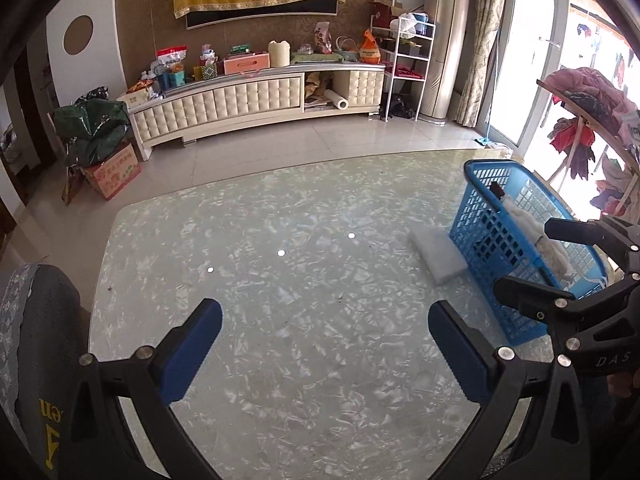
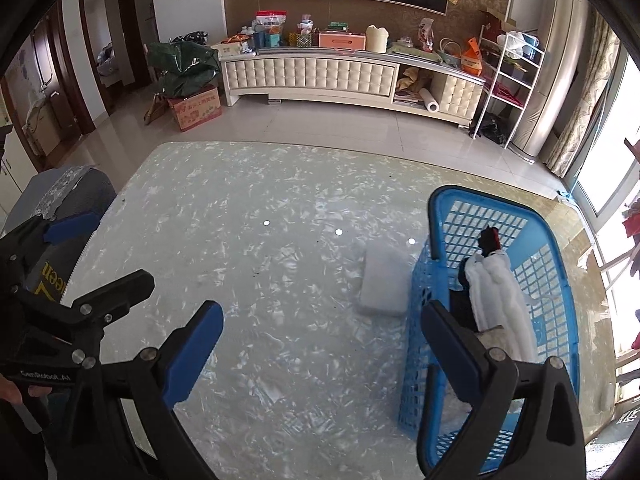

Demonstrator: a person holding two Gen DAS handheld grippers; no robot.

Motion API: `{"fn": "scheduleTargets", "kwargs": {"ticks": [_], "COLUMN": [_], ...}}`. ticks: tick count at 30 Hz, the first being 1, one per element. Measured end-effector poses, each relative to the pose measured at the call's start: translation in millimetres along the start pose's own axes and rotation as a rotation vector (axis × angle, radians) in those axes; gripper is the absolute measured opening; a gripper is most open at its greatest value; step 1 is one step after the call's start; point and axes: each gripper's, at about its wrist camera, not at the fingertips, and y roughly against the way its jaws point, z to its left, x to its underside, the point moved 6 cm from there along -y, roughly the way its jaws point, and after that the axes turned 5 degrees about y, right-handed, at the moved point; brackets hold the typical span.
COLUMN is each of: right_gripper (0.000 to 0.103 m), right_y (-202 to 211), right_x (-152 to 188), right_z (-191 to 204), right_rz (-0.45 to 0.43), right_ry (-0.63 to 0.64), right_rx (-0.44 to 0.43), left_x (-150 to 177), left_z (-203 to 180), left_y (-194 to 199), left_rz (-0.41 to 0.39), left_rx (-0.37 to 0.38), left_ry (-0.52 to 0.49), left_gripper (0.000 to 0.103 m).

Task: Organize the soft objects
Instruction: 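Move both tools away from the basket toward the small white pad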

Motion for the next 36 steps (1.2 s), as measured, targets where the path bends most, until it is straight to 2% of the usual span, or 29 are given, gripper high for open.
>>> {"fn": "scheduleTargets", "kwargs": {"ticks": [9, 20, 33, 36], "right_gripper": [0.1, 0.1, 0.1, 0.096], "right_y": [-32, -70, -98, -100], "right_x": [-7, -6, 0, 2], "right_z": [24, 30, -6, -11], "right_rz": [0.038, 0.104, 0.149, 0.159], "right_ry": [0.033, -0.004, -0.085, -0.086], "right_rx": [-0.06, -0.11, -0.042, -0.035], "left_x": [15, 21, 15, 12], "left_z": [30, 53, 48, 42], "left_y": [-31, -65, -109, -117], "left_rz": [0.066, 0.127, 0.184, 0.188], "left_rx": [-0.034, -0.058, -0.042, -0.037], "left_ry": [0.049, 0.057, 0.046, 0.035], "left_gripper": [0.103, 0.103, 0.102, 0.103]}}
